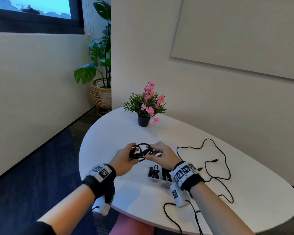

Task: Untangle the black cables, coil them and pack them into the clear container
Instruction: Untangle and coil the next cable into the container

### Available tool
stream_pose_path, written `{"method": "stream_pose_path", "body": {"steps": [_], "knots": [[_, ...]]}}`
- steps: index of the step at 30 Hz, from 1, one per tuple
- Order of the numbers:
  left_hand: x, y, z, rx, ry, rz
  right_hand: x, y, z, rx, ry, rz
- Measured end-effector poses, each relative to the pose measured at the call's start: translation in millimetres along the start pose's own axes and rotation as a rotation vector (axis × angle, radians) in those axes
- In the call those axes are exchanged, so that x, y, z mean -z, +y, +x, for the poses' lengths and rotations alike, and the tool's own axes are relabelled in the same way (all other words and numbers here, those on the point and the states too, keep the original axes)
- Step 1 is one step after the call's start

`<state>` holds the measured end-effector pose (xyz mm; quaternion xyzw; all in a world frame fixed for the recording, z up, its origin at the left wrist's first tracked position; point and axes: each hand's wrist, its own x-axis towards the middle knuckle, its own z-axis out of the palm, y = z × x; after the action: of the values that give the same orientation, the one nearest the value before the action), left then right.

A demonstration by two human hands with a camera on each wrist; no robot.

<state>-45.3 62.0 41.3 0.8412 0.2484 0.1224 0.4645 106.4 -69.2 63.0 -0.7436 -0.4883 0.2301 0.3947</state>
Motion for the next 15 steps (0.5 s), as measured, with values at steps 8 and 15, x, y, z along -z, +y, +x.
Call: {"method": "stream_pose_path", "body": {"steps": [8,15], "knots": [[-6,21,-16,-0.036,-0.138,0.079,3,-7,-10,0.104,0.154,0.093],[-14,24,-26,-0.097,-0.104,0.088,7,-6,-22,0.089,0.192,0.124]]}}
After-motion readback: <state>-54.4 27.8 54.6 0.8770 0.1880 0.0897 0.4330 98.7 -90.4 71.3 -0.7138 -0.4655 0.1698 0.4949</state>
